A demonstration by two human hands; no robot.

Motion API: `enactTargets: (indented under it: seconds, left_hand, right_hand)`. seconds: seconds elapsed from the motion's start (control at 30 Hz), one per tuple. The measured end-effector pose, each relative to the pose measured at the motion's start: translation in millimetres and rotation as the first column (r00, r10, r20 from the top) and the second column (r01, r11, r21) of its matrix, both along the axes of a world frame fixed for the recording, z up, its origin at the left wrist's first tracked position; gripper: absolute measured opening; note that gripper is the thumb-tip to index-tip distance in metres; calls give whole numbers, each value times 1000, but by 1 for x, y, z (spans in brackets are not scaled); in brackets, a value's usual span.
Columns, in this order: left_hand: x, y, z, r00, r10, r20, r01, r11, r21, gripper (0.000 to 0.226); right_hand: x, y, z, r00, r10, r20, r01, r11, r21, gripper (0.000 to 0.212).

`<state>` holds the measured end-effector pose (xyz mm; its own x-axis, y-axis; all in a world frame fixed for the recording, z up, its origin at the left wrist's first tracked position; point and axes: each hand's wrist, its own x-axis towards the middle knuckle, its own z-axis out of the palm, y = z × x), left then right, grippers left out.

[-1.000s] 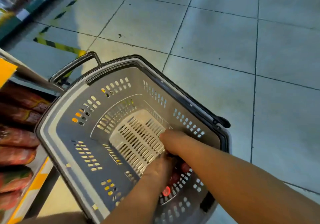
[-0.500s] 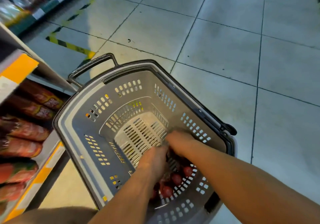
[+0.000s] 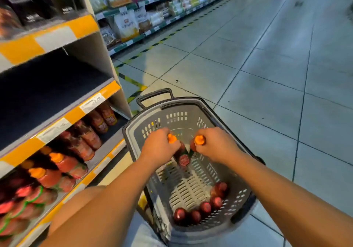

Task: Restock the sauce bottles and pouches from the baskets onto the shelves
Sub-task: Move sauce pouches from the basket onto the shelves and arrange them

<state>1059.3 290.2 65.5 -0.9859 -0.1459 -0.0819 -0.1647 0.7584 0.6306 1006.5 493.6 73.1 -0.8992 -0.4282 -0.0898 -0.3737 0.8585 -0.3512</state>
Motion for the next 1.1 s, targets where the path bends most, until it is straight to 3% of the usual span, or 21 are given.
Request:
enactTargets:
  seconds: [0.17,0.37,0.53,0.67,0.9,1.1]
  left_hand:
    - [50,-70,80,968,140,-210,-148,989,-27,26]
    - [145,-165,159,874,283,-394,-325,945,-42,11]
    - [230,-232,193,848,352,-396,-392,920,-23,9]
    - [299,-269,207,828,407,-384,-453,891,-33,8]
    - [399,-312,210,754,564,-335,-617,784,-69,38]
    - [464,-343,185,667,685,-295,-732,677,-83,39]
  right_hand:
    - [20,-40,71,985,12,-172,-39,987,-153,17]
    - [62,-113,143,961,103,-256,-198,902,-383,23]
    - [94,-185,179,957,221,-186,-287,803,-522,39]
    - [126,-243,196,915,382,-130,-380,707,-596,13]
    - [188,-337,203,841,540,-17,-422,638,-644,32]
    - [231,-401,188,809,579,-105,-565,715,-411,50]
